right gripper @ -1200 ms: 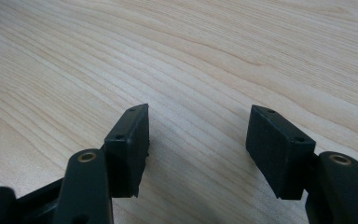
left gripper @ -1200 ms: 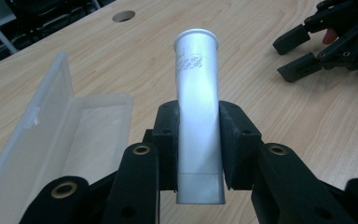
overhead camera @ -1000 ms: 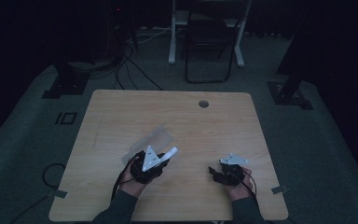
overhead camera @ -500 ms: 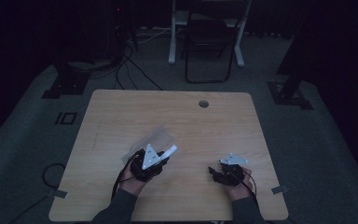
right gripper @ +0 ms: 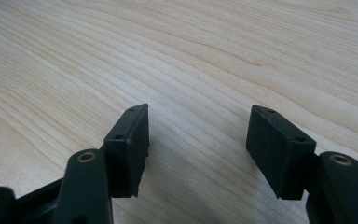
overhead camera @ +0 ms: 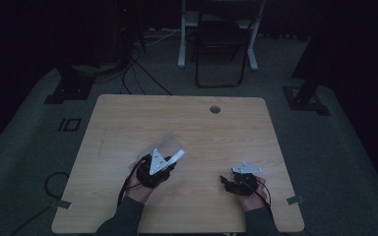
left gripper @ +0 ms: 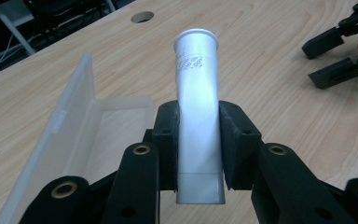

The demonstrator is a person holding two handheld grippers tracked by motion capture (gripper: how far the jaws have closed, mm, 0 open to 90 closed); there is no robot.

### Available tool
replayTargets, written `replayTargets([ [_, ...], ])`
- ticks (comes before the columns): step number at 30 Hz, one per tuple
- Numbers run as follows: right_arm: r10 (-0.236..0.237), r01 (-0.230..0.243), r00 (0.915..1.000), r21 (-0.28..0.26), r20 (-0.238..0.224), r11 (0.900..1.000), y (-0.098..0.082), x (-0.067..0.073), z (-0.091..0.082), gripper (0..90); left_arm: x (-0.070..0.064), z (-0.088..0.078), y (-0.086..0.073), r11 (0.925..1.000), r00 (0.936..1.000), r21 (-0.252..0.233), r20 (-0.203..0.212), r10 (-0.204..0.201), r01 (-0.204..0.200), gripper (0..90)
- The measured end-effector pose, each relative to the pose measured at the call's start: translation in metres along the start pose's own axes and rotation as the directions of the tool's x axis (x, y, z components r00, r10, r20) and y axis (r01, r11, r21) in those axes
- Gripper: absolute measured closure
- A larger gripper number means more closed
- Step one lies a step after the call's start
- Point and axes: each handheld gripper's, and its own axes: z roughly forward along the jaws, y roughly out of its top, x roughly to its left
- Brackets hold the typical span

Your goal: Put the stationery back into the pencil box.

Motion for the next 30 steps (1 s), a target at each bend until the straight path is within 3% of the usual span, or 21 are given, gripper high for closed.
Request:
replayTargets([
  [18,0.000,0.000,1.0000,0.000,-0.001,1.000,0.000,0.000,0.000,39.0,0.009,0.009,-0.001,0.9998,0.9989,0.022,-0.046,0.000,0.001,70.5],
  [30,0.000,0.000,1.0000,0.001,-0.001,1.000,0.000,0.000,0.000,39.0,0.016,0.017,-0.005,0.9992,0.9978,0.030,-0.061,-0.025,0.027,70.5],
])
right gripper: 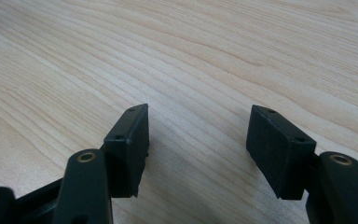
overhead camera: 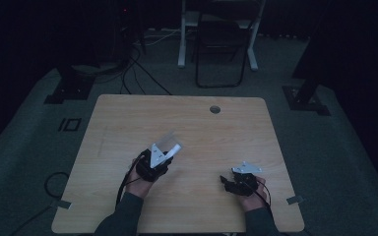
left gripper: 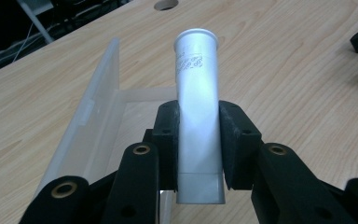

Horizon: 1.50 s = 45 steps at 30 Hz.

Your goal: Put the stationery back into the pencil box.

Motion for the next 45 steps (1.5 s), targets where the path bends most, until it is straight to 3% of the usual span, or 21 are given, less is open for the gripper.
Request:
replayTargets([
  [29,-0.001,0.001,1.0000,0.001,-0.002,1.000,0.000,0.000,0.000,38.8,0.012,0.017,-0.007,0.9988,0.9989,0.043,-0.041,-0.023,0.025,70.5],
  [45,-0.001,0.001,1.0000,0.001,-0.002,1.000,0.000,0.000,0.000,38.8,0.019,0.028,-0.014,0.9952,0.9975,0.093,-0.067,-0.023,0.030,70.5],
])
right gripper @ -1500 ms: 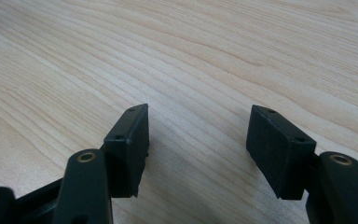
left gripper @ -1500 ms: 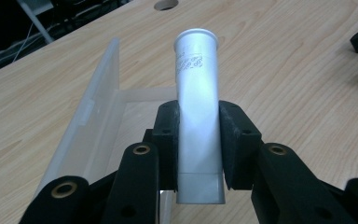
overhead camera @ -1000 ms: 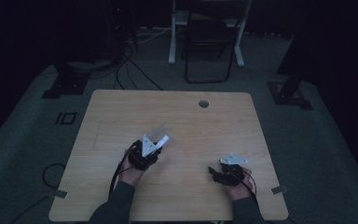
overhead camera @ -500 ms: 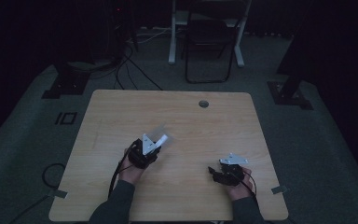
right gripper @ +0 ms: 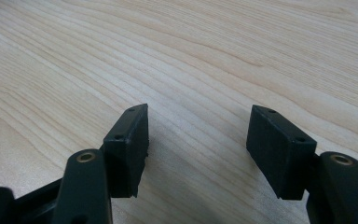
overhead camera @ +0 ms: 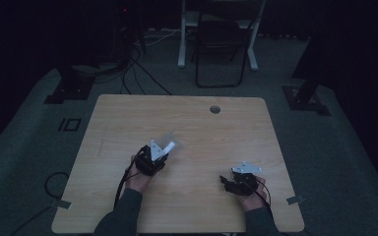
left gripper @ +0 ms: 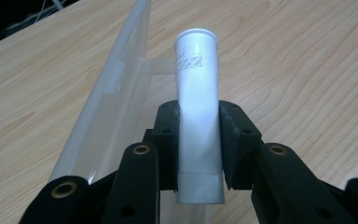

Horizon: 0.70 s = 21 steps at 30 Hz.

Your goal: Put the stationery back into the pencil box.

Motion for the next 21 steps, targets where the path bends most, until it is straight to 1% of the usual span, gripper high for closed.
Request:
replayTargets([
  [13,0.000,0.000,1.0000,0.000,0.000,1.000,0.000,0.000,0.000,38.7,0.004,0.010,-0.004,0.9993,0.9997,0.036,-0.025,0.003,-0.002,70.5],
  [21,0.000,0.000,1.0000,0.000,0.000,1.000,0.000,0.000,0.000,38.7,0.003,0.013,-0.008,0.9977,0.9986,0.064,-0.045,0.027,-0.024,70.5],
])
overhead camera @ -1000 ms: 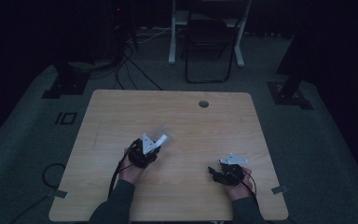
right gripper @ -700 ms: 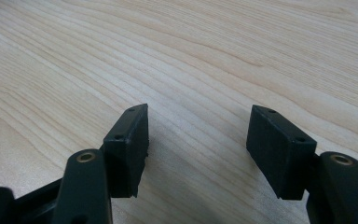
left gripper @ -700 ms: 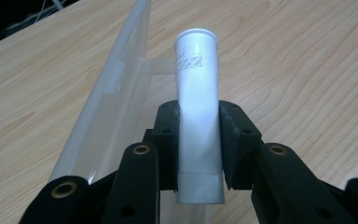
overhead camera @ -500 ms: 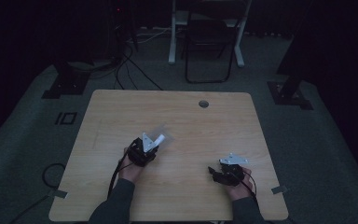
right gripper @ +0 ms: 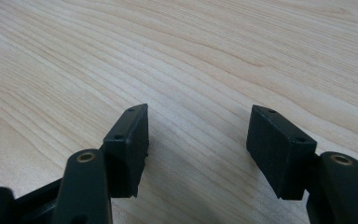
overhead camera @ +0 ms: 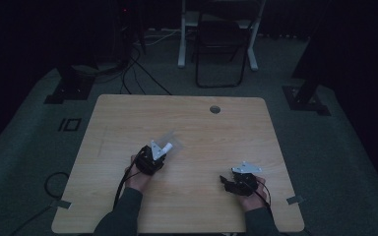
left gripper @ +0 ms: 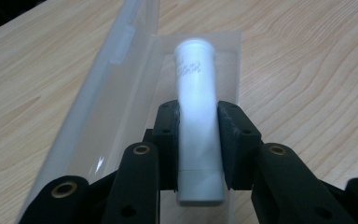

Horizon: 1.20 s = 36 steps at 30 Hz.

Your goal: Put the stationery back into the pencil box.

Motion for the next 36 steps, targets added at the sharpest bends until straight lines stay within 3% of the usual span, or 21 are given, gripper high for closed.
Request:
replayTargets([
  [21,0.000,0.000,1.0000,0.000,0.000,1.000,0.000,0.000,0.000,38.6,0.000,0.001,-0.006,1.0000,0.9997,0.004,-0.024,0.003,-0.003,67.8],
  [30,0.000,0.000,1.0000,0.000,0.000,1.000,0.000,0.000,0.000,38.6,-0.005,-0.011,-0.008,0.9993,0.9999,-0.034,-0.001,-0.011,0.011,62.9],
  [36,0.001,-0.001,1.0000,-0.001,0.001,1.000,0.000,0.000,0.000,38.6,-0.010,-0.021,-0.007,0.9956,0.9993,-0.088,0.020,-0.031,0.033,60.3],
])
